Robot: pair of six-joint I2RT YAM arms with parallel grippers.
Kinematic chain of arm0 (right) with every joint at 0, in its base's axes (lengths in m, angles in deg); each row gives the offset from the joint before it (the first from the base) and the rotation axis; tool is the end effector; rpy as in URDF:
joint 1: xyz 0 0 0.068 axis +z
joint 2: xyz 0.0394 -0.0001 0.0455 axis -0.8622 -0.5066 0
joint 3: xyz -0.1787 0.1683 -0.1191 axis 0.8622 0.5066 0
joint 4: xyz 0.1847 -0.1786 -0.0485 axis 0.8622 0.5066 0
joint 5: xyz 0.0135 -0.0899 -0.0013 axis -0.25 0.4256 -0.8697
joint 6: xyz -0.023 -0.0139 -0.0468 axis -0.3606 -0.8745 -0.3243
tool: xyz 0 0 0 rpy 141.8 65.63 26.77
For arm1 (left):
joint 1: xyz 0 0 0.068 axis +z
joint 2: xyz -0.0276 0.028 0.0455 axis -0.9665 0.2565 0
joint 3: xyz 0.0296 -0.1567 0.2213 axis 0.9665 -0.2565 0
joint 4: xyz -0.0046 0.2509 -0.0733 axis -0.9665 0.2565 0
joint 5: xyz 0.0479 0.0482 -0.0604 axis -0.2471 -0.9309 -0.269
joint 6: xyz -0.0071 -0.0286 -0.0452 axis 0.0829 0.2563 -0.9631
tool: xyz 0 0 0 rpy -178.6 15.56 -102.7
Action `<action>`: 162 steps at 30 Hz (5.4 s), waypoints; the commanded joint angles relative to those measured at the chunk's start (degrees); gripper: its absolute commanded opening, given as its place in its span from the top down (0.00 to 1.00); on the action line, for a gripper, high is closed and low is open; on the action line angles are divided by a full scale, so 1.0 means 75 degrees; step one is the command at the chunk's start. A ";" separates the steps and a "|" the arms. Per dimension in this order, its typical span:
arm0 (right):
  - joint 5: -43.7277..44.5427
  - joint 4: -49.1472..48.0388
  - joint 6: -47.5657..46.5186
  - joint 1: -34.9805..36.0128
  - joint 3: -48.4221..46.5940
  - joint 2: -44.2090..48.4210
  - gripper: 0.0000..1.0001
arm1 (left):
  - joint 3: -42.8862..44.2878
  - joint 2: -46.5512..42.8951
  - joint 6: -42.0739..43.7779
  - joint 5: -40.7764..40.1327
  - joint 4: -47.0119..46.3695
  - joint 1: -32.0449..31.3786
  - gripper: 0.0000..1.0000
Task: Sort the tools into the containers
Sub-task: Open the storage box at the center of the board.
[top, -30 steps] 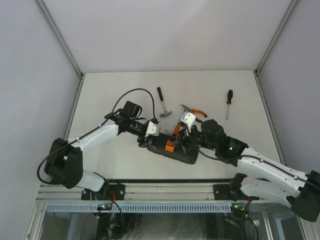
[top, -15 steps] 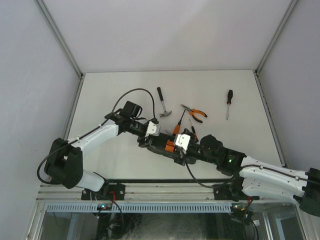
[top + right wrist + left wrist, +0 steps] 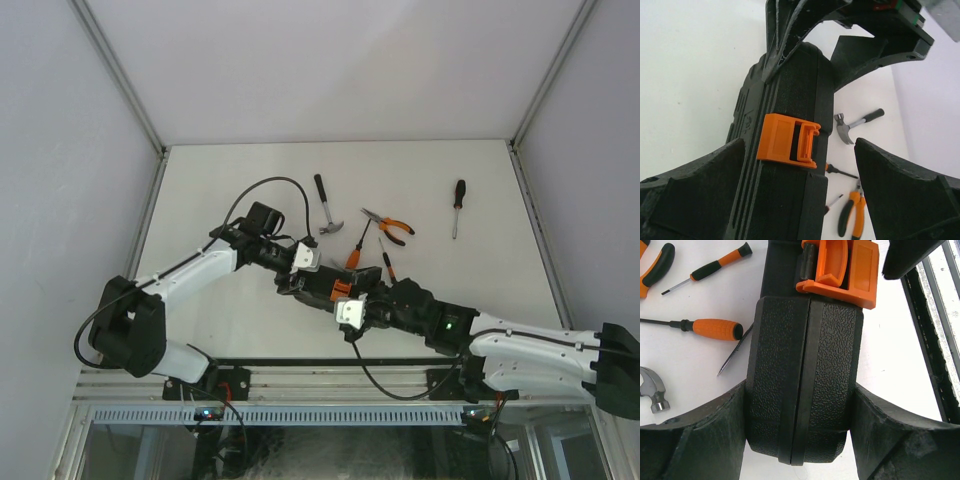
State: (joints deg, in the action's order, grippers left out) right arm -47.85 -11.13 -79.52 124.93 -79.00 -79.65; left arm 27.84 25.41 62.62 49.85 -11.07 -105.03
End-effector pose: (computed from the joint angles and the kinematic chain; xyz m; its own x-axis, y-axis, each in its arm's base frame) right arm 0.0886 0.1916 0.2367 0.4845 -0.5078 -0.7123 -0.7723 0.1342 -0.6209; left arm 0.2256 -0.1615 0.2277 0.1864 0.5294 -0.8277 0.9753 -0.2011 0.0911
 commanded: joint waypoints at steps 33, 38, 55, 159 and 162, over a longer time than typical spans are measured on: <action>0.0101 -0.0408 0.0055 -0.0003 -0.0021 -0.0106 0.69 | 0.0362 0.0282 0.0013 -0.0587 0.0221 -0.0036 1.00; -0.0532 -0.0501 0.0802 -0.0494 -0.0029 0.0202 0.69 | 0.0385 0.0309 0.0010 -0.0593 0.0238 -0.0045 1.00; -0.0535 -0.0671 0.2071 -0.1475 -0.0021 0.0333 0.66 | 0.0435 0.0360 0.0024 -0.0581 0.0319 -0.0040 1.00; -0.3130 0.0776 0.9517 -0.4391 -0.2053 -0.1771 1.00 | -0.0055 -0.0298 -0.1104 -0.0781 -0.1062 -0.0099 0.61; -0.2982 0.0802 0.9484 -0.4390 -0.2049 -0.1726 1.00 | -0.0115 -0.0386 -0.1176 -0.0763 -0.1163 -0.0101 0.53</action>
State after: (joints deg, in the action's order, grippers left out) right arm -72.33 -1.49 -8.49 91.75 -93.97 -95.41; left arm 28.34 25.57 56.85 45.59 -15.92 -105.99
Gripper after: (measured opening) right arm 0.173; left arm 0.734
